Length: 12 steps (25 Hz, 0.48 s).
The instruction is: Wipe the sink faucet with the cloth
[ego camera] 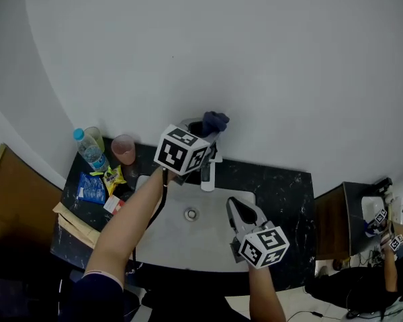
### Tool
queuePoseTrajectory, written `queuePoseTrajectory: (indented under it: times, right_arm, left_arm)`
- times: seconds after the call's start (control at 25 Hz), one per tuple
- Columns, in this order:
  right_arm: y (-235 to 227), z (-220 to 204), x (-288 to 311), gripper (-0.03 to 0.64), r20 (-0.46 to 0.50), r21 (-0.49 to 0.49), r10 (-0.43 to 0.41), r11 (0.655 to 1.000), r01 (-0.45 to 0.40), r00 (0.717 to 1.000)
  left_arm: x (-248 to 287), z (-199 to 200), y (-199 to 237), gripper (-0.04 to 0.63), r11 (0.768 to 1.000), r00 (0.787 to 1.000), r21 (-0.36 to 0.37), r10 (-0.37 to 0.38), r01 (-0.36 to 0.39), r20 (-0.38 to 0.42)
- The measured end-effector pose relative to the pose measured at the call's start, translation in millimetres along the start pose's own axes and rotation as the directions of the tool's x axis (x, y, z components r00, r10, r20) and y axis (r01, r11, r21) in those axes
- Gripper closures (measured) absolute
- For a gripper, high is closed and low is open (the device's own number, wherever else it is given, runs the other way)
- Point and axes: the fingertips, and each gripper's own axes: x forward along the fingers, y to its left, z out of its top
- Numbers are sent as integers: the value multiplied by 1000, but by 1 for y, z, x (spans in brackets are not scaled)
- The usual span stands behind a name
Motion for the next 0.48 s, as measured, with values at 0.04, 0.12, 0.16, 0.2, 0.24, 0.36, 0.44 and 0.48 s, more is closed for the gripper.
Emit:
queuePoseTrajectory:
  times: [0.04, 0.12, 0.16, 0.2, 0.24, 0.36, 0.44, 0.48]
  right_arm:
    - [-1, 0, -1, 612, 5, 5, -2, 1000, 2, 1000]
    - [-2, 0, -5, 612, 16, 12, -6, 1000, 6, 1000]
    - [-3, 0, -6, 612, 22, 16, -8, 1000, 7, 1000]
    - [-5, 0, -8, 612, 26, 21, -9, 1000, 9, 1000]
    - [-6, -1, -10, 612, 28, 26, -11, 1000, 10, 1000]
    - [-10, -2, -16, 612, 34, 44, -10, 999, 9, 999]
    - [-11, -1, -18, 612, 42, 48, -5, 999, 3, 999]
    - [-10, 0, -20, 612, 46, 49, -2, 999, -1, 999]
  left_arm:
    - [5, -1, -4, 502, 998, 999, 65, -7, 10, -44]
    - [13, -3, -11, 502, 984, 993, 177, -14, 35, -120]
    - [16, -4, -15, 502, 974, 987, 222, -20, 55, -157]
    - [18, -6, -19, 502, 963, 980, 258, -28, 80, -199]
    - [19, -10, -25, 502, 952, 969, 287, -37, 109, -244]
    - [19, -22, -37, 503, 913, 933, 365, -41, 181, -359]
    - [16, -27, -44, 503, 887, 917, 406, -46, 221, -397]
    - [13, -28, -49, 503, 877, 912, 418, -53, 238, -408]
